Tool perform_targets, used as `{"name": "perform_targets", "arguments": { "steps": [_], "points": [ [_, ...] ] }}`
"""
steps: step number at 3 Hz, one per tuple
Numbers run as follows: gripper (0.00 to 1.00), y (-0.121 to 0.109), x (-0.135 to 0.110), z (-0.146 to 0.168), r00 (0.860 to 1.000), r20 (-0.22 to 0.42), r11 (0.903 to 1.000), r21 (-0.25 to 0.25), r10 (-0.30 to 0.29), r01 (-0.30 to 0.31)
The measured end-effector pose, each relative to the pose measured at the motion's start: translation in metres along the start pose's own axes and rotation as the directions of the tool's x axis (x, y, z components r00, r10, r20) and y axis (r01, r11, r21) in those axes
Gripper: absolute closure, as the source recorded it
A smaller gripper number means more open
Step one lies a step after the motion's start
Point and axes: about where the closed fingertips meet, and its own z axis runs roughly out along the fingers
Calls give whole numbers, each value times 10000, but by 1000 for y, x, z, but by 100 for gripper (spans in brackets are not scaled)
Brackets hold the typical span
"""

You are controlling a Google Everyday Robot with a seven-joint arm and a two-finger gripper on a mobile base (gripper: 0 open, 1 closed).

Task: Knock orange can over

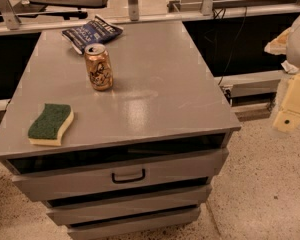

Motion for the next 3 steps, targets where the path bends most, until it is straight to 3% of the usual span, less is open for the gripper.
{"name": "perform_targets", "arguments": {
  "steps": [1,2,3],
  "points": [
    [0,0,0,0,10000,1,10000,2,0,0],
    [0,-3,-8,6,9987,495,9998,-162,-90,98],
    [0,-11,-54,44,9850,1725,9975,-699,15,107]
  ]
}}
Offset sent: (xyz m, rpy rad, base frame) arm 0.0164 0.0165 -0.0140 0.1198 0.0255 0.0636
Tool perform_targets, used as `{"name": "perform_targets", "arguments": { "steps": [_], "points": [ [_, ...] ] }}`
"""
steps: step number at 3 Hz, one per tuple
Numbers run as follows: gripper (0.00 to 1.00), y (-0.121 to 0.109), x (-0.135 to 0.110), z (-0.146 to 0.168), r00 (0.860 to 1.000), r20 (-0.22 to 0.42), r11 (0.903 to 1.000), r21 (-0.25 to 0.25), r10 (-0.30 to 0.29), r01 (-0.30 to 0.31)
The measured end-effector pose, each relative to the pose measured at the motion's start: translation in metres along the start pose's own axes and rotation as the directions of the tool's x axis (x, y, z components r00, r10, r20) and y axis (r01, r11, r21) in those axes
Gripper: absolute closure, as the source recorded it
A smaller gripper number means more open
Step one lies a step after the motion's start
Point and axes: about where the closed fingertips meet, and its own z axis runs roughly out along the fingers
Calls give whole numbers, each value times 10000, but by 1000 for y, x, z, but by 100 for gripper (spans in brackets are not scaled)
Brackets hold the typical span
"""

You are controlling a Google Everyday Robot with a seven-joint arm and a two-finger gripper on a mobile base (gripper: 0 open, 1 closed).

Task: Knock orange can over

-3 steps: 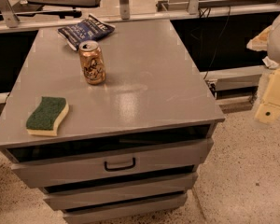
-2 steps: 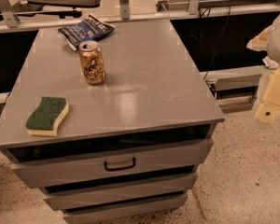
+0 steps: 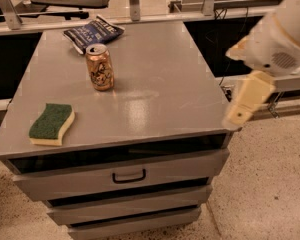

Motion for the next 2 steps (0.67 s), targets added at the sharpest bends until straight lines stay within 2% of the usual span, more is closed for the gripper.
{"name": "perform_targets", "arguments": {
  "steps": [1,2],
  "points": [
    [0,-23,-66,48,9863,1648,10000,-66,0,11],
    [0,-44,-135,84,9455,3255,9999,-90,104,-79]
  ]
}}
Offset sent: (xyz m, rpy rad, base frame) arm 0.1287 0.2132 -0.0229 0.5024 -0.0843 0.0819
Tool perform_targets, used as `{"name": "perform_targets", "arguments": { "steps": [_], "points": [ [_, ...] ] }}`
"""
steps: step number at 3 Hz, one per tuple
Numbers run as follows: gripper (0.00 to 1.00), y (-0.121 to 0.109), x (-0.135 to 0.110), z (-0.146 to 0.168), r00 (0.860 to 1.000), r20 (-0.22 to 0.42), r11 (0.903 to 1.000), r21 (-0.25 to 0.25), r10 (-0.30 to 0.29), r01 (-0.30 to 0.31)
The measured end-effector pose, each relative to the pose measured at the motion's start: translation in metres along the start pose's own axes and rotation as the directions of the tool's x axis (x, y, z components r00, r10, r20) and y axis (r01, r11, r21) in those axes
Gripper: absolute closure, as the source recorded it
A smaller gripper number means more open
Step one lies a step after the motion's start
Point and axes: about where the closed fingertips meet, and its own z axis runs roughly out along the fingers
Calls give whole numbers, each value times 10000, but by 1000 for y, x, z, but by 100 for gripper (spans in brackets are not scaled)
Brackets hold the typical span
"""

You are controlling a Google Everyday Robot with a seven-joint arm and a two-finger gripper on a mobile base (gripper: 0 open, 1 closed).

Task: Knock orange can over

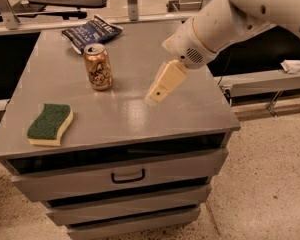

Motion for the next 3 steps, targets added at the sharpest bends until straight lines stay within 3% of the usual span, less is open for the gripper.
{"name": "perform_targets", "arguments": {
  "steps": [1,2,3],
  "points": [
    [0,0,-2,2,10000,68,10000,7,-37,37],
    [0,-11,-22,30,9950,1001,9998,167,48,-65],
    [0,-31,-63,81,9594,2811,9996,110,234,-276]
  ]
}}
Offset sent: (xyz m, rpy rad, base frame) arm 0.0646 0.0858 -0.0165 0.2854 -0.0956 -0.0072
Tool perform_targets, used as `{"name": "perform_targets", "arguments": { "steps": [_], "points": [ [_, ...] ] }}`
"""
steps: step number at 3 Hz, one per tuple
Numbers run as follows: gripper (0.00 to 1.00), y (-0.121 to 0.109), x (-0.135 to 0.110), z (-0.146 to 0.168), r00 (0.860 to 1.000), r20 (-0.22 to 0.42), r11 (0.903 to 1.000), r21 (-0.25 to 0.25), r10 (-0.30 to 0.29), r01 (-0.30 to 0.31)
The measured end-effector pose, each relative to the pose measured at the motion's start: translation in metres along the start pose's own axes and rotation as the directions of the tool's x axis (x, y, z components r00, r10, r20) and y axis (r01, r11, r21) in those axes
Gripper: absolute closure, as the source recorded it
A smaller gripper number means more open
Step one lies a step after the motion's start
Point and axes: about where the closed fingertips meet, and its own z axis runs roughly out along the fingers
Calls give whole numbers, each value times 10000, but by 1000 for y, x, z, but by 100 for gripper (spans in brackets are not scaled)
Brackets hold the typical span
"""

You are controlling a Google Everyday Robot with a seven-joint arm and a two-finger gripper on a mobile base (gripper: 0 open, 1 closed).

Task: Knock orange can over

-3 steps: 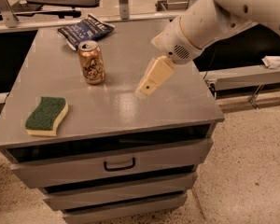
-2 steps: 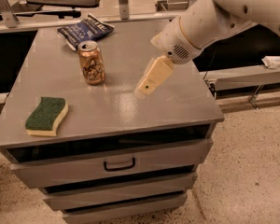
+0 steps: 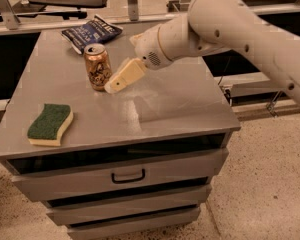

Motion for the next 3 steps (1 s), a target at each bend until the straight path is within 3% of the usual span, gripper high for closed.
{"name": "perform_targets", "arguments": {
  "steps": [1,2,3],
  "points": [
    [0,-20,-19,52,9853,1687,9995,64,278,-293],
    [0,-30,-35,91,9564,2883,9987,23,472,-500],
    [18,-30,-38,112,9380,3403,9977,-66,661,-679]
  ]
}}
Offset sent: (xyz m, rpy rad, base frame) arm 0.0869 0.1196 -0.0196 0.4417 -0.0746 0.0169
